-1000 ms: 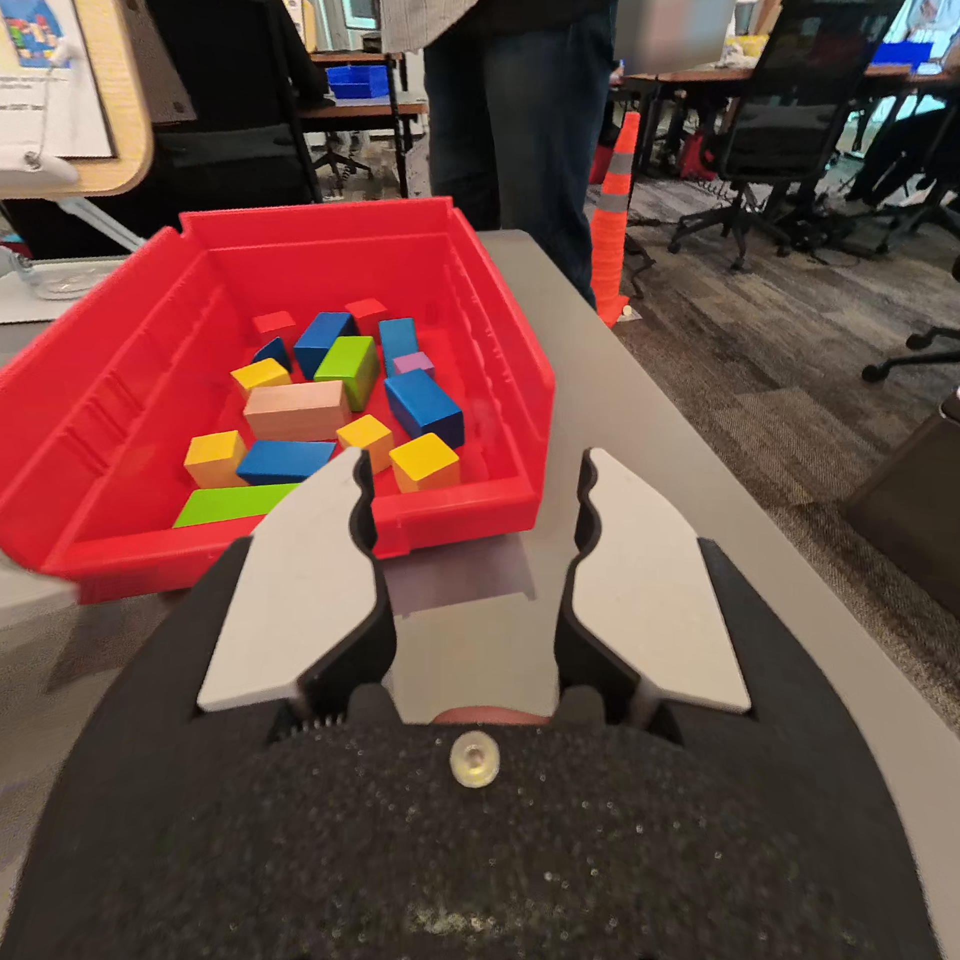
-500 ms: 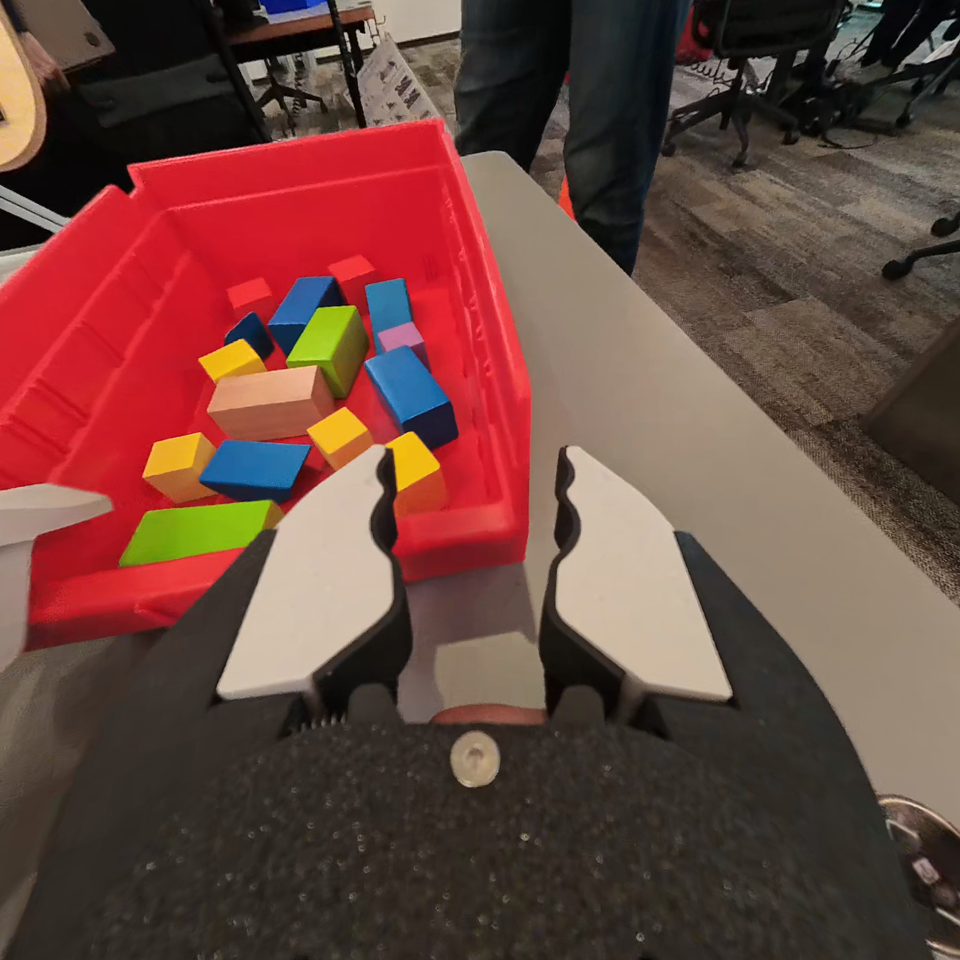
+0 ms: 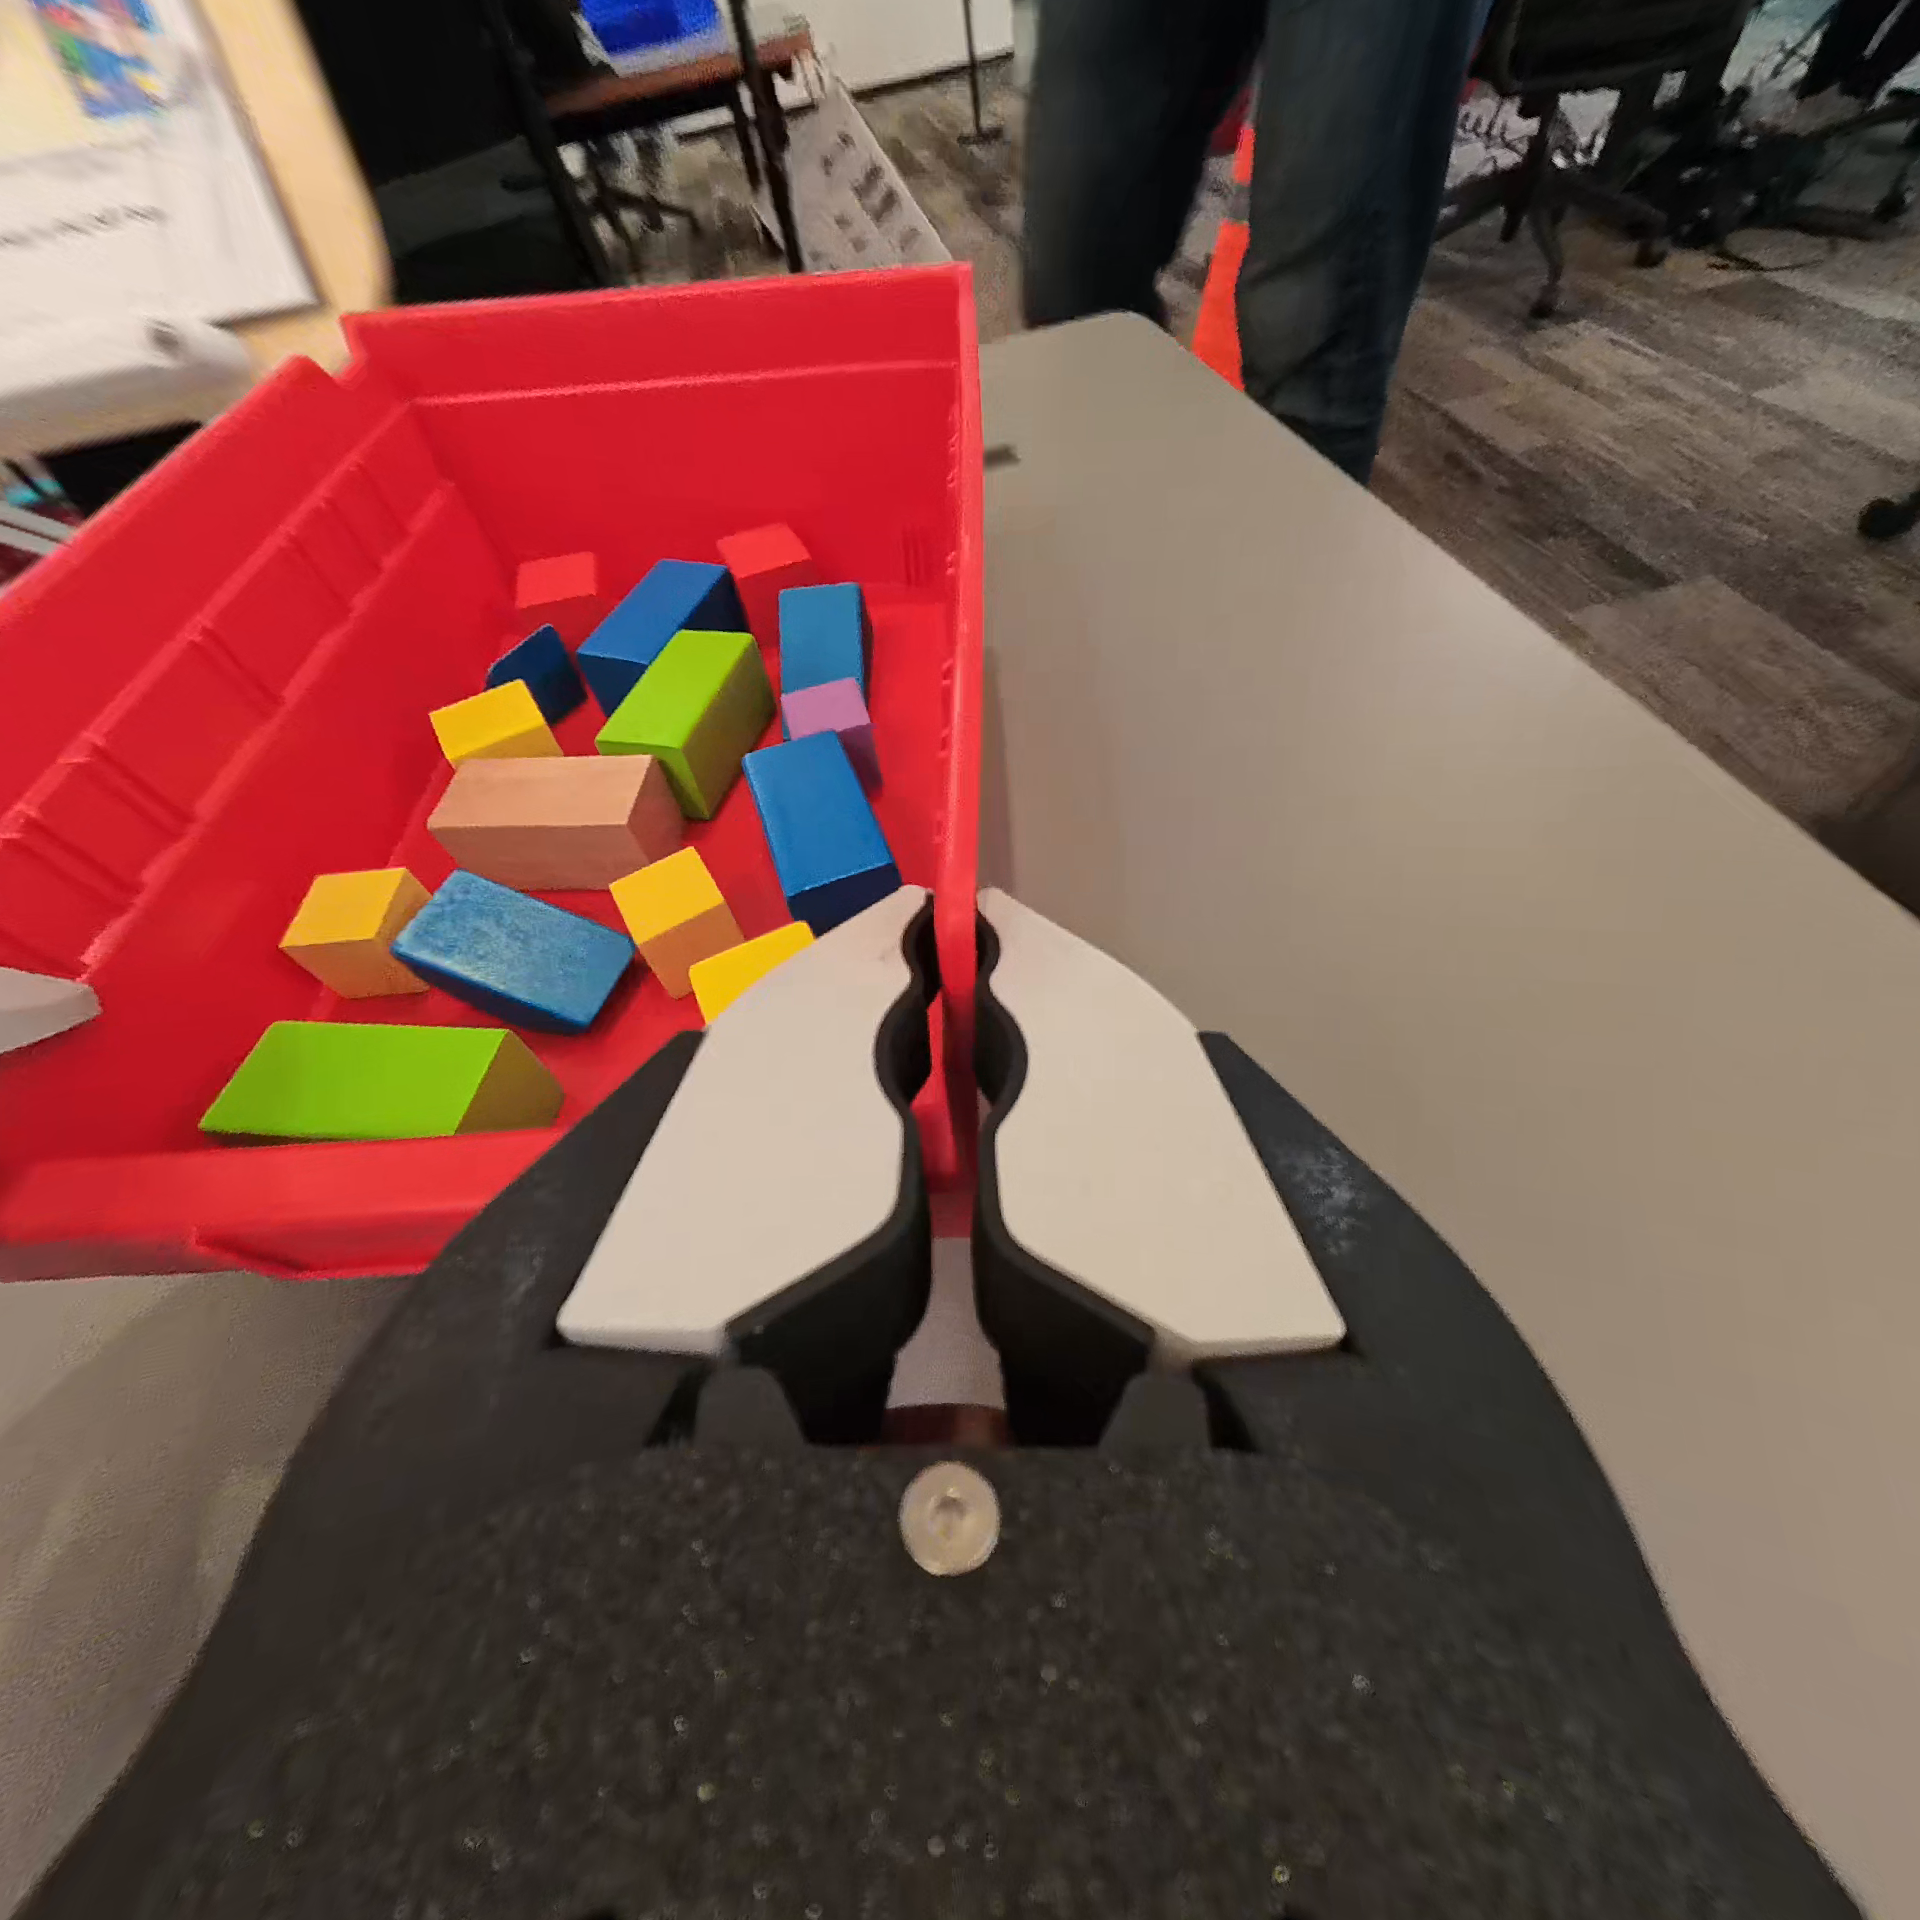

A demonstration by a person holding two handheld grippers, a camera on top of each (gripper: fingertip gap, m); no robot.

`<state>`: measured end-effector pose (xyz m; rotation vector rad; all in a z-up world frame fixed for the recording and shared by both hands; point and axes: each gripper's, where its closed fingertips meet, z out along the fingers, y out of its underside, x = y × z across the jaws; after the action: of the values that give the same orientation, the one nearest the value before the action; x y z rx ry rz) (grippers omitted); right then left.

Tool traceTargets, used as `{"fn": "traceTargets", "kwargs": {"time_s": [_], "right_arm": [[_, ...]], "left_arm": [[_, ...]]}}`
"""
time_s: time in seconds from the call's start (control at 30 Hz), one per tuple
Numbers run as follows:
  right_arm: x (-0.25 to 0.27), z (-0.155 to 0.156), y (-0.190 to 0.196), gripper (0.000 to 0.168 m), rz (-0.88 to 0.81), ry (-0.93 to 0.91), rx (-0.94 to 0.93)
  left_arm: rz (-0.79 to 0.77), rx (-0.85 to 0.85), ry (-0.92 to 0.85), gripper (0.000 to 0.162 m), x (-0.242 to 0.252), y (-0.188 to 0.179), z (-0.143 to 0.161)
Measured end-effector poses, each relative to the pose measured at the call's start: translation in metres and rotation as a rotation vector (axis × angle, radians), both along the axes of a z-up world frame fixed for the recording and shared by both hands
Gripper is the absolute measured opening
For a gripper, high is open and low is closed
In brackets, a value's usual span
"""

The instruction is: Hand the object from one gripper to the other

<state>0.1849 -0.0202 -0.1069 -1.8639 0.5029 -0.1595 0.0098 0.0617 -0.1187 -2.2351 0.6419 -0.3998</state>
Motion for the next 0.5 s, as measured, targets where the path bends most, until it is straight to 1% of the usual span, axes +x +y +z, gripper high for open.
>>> {"fn": "traceTargets", "kwargs": {"time_s": [0.13,0.2,0.27,0.37,0.5], "right_arm": [[-0.071,0.026,0.014,0.002,0.054,-0.060,0.077],[-0.112,0.032,0.025,0.002,0.113,-0.060,0.091],[-0.154,0.027,0.038,0.002,0.168,-0.022,0.098],[-0.207,0.008,0.054,0.002,0.221,0.051,0.094],[-0.247,-0.008,0.064,0.002,0.275,0.034,0.047]], "left_arm": [[0.066,0.062,-0.005,0.003,-0.074,0.008,0.021],[0.113,0.072,-0.005,0.003,-0.118,0.010,0.026],[0.159,0.093,0.021,0.003,-0.163,0.013,0.030],[0.222,0.115,0.069,0.004,-0.219,0.017,0.028],[0.275,0.065,0.049,0.004,-0.261,0.020,0.007]]}}
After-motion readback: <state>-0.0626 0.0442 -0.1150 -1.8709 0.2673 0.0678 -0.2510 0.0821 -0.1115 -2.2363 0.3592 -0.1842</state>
